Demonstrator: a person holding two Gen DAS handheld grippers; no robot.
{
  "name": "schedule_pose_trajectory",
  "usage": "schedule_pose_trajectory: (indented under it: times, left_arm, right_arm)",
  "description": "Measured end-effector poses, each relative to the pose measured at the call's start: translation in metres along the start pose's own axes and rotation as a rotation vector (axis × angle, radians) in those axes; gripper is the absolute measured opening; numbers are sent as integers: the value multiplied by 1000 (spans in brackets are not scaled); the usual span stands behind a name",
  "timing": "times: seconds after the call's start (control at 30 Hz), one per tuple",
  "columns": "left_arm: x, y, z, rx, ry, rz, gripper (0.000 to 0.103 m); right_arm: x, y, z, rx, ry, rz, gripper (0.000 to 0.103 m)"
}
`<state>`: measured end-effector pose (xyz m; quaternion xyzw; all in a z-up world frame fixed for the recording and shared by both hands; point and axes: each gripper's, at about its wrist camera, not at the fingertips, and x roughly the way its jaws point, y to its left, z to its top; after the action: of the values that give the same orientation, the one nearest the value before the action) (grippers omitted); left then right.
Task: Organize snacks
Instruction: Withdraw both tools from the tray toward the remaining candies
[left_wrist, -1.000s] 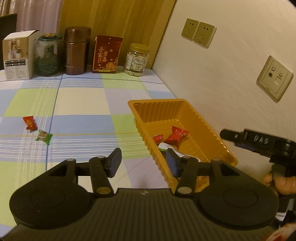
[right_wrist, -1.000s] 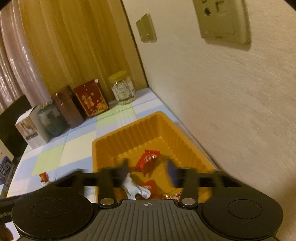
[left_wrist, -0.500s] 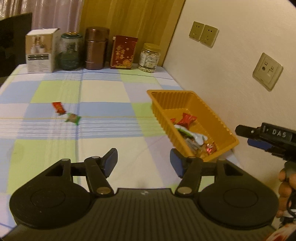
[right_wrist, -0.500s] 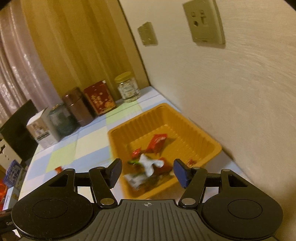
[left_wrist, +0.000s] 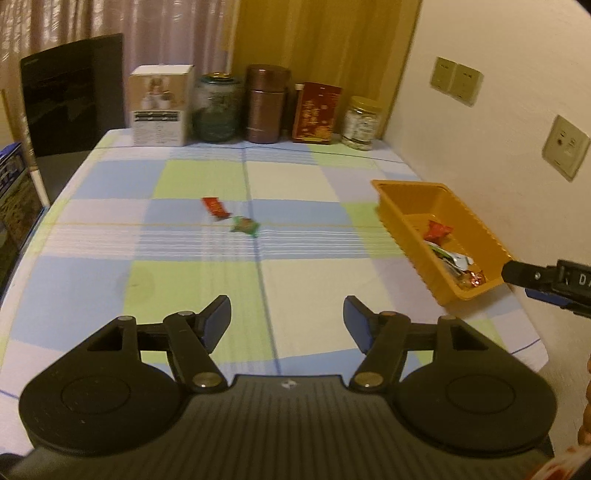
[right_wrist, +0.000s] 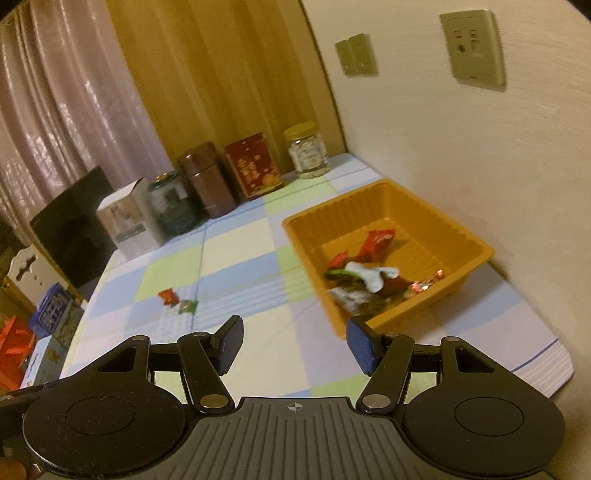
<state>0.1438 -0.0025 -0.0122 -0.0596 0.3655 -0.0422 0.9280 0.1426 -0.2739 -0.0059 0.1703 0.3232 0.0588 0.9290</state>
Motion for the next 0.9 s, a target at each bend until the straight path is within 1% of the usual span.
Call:
schedule_pose_trajectory:
  times: [0.2, 0.53, 0.73, 0.9]
  left_arm:
    - [-11, 23, -3, -27, -14, 24, 66]
    - [-13, 43, 1, -53, -27, 38, 66]
    - [-2, 55, 4, -60, -26, 38, 66]
    - [14, 69, 10, -65, -23, 39, 66]
  right_arm:
    - [2, 24, -10, -50, 16, 21, 62]
    - [16, 49, -17, -115, 45, 47, 62]
    - [38, 61, -18, -183, 67, 79, 62]
    - [70, 79, -16, -288, 89, 108, 62]
